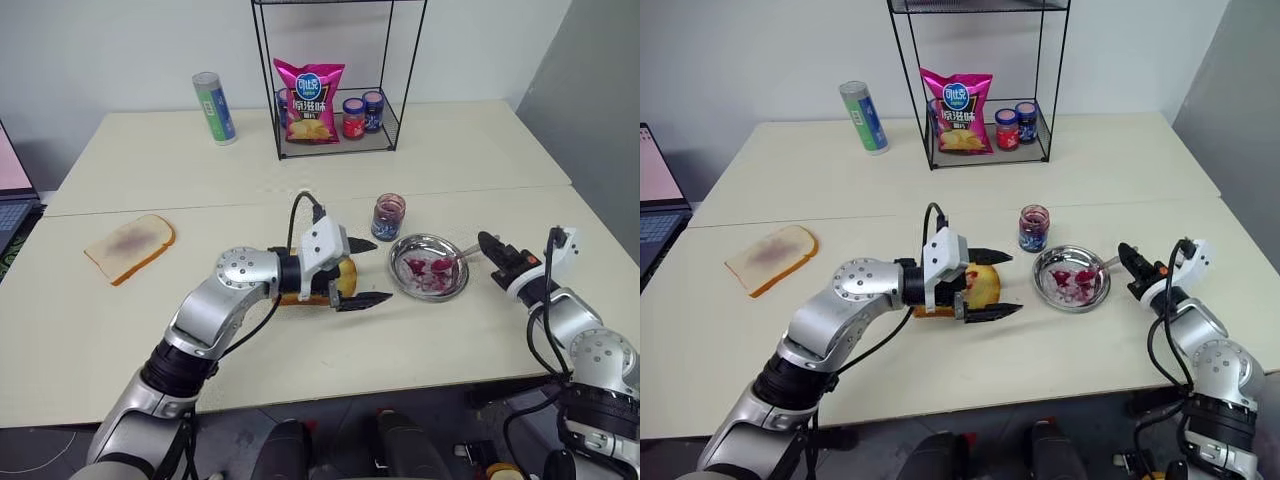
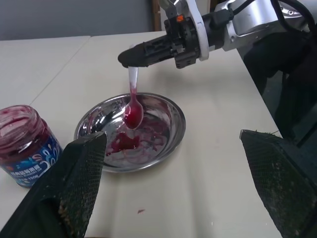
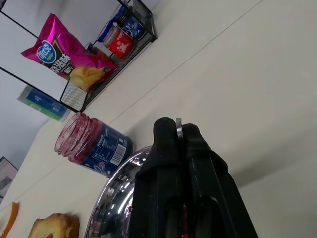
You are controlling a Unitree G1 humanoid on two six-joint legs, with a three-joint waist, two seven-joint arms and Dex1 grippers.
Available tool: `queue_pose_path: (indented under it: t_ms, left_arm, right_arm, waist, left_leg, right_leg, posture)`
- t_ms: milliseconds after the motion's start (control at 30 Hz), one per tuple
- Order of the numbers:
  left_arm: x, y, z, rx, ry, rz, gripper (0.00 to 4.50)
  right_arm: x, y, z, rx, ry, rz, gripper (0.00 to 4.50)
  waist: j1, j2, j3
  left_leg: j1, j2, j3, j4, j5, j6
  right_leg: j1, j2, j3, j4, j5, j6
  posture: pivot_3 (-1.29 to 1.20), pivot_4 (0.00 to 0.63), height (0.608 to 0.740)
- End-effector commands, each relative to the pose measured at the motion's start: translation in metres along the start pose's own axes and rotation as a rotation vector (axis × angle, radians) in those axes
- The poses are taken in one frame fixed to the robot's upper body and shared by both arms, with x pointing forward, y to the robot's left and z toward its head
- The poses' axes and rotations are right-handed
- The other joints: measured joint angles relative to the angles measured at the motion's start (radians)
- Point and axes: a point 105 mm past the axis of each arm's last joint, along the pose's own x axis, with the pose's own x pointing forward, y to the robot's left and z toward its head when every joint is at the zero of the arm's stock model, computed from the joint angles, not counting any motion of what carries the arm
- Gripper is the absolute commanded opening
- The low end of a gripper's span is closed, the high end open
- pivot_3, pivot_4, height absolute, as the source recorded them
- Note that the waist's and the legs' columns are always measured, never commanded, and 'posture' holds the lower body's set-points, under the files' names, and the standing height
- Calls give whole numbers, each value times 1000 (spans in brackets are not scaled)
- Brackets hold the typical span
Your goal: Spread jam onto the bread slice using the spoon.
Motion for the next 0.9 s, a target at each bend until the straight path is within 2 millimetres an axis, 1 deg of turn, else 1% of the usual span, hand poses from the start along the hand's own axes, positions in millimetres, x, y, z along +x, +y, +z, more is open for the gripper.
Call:
queue_pose_path:
  t_ms: [33, 100, 133, 167, 267, 400, 500, 600, 667, 733, 767, 833, 867, 900]
  left_arm:
    - [-7, 2, 13, 44, -29, 33, 4500]
    - [-8, 3, 12, 45, -24, 39, 4500]
    - [-8, 3, 12, 46, -23, 42, 4500]
    - [-8, 3, 12, 47, -22, 43, 4500]
    - [-7, 2, 13, 48, -27, 45, 4500]
    - [-7, 2, 14, 49, -30, 51, 4500]
    - [-8, 3, 14, 51, -29, 59, 4500]
    - [-13, 6, 13, 50, -25, 81, 4500]
    - [-26, 19, 10, 38, 5, 142, 4500]
    - [-39, 30, 8, 27, 32, 197, 4500]
    - [-44, 34, 8, 19, 40, 216, 4500]
    - [-58, 40, 6, -3, 58, 251, 4500]
    - [-62, 42, 6, -11, 63, 264, 4500]
    - [-72, 46, 6, -25, 74, 290, 4500]
  right_arm:
    - [0, -4, 15, -15, -51, -6, 475]
    - [1, -5, 16, -11, -56, -9, 780]
    - [1, -6, 17, -14, -59, -14, 1107]
    - [2, -6, 18, -15, -61, -17, 1325]
    - [3, -10, 21, -11, -74, -29, 1851]
    - [4, -13, 25, -2, -92, -42, 2802]
    - [5, -14, 27, 5, -99, -50, 3395]
    - [2, -22, 39, -12, -132, -104, 4061]
    - [1, -22, 62, -10, -188, -127, 4423]
    - [2, -11, 77, -54, -189, -104, 4423]
    - [3, 0, 79, -89, -166, -66, 4423]
    - [4, 31, 79, -193, -88, 73, 4423]
    - [3, 41, 76, -233, -53, 124, 4423]
    - [0, 60, 69, -324, 17, 216, 4423]
  waist:
    - [0, 0, 0]
    - [0, 0, 0]
    - [0, 0, 0]
    - [0, 0, 0]
    - [0, 0, 0]
    - [0, 0, 0]
    - [0, 0, 0]
    - [-1, 0, 0]
    - [-1, 0, 0]
    - [-1, 1, 0]
    - [-1, 1, 0]
    - [-1, 1, 1]
    - [-2, 1, 1]
    - [-2, 1, 1]
  left_leg:
    - [0, 0, 0, 0, 0, 0]
    - [0, 0, 0, 0, 0, 0]
    - [0, 0, 0, 0, 0, 0]
    - [0, 0, 0, 0, 0, 0]
    - [0, 0, 0, 0, 0, 0]
    - [0, 0, 0, 0, 0, 0]
    - [0, 0, 0, 0, 0, 0]
    - [0, 0, 0, 0, 0, 0]
    - [0, 0, 1, 0, 0, 0]
    - [0, 0, 1, 1, 0, 0]
    - [0, 0, 1, 1, 0, 0]
    - [0, 0, 0, 1, 0, 0]
    - [0, 0, 1, 0, 0, 0]
    - [0, 0, 1, 0, 0, 0]
  right_leg:
    - [0, 0, 0, 0, 0, 0]
    - [0, 0, 0, 0, 0, 0]
    - [0, 0, 0, 0, 0, 0]
    - [0, 0, 0, 0, 0, 0]
    - [0, 0, 0, 0, 0, 0]
    - [0, 0, 0, 0, 0, 0]
    - [0, 0, 0, 0, 0, 0]
    - [0, 0, 0, 0, 0, 0]
    - [0, 0, 0, 1, 0, 0]
    - [0, 0, 1, 1, 0, 0]
    - [0, 0, 1, 1, 0, 0]
    - [0, 0, 0, 1, 0, 0]
    - [0, 0, 0, 1, 0, 0]
    - [0, 0, 0, 1, 0, 0]
  posture:
    - [0, 150, 740]
    - [0, 150, 740]
    - [0, 150, 740]
    - [0, 150, 740]
    - [0, 150, 740]
    - [0, 150, 740]
    - [0, 150, 740]
    - [0, 150, 740]
    - [0, 150, 740]
    - [0, 150, 740]
    - [0, 150, 740]
    - [0, 150, 740]
    - [0, 150, 740]
    - [0, 150, 740]
